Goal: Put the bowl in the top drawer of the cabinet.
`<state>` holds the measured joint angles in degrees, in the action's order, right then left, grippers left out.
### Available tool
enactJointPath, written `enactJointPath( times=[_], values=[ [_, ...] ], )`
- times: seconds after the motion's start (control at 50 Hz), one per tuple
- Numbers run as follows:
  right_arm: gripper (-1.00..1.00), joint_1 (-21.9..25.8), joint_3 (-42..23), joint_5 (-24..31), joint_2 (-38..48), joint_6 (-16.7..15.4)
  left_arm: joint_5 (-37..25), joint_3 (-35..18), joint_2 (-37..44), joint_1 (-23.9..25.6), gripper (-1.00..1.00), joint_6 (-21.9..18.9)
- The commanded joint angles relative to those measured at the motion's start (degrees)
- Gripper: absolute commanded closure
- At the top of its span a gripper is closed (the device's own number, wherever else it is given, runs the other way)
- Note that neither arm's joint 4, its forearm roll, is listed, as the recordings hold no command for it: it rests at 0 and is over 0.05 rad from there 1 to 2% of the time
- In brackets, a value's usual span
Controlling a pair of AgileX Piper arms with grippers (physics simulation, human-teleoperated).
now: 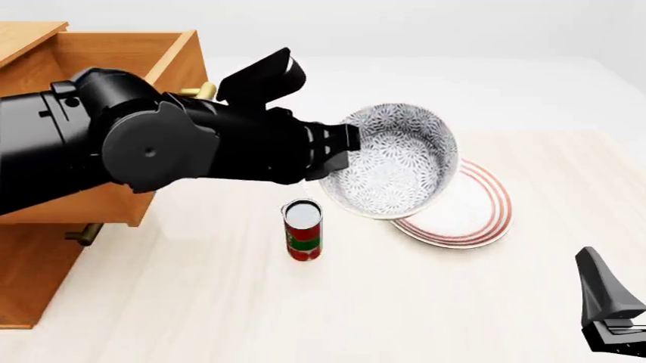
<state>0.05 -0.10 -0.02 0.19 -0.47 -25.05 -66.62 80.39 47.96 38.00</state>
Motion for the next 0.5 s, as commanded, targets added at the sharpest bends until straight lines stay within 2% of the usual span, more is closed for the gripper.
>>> enactJointPath(
  times=[0.02,0.5],
  values=[
    [-1.0,0.0,0.0,0.0,0.0,0.0,-1.4,-1.5,-1.3,-1.2,1.0,-1.1],
    [-1.0,0.0,0.0,0.0,0.0,0.0,-5.1,-4.4,-4.5,-4.3,1.0,-3.0]
  ],
)
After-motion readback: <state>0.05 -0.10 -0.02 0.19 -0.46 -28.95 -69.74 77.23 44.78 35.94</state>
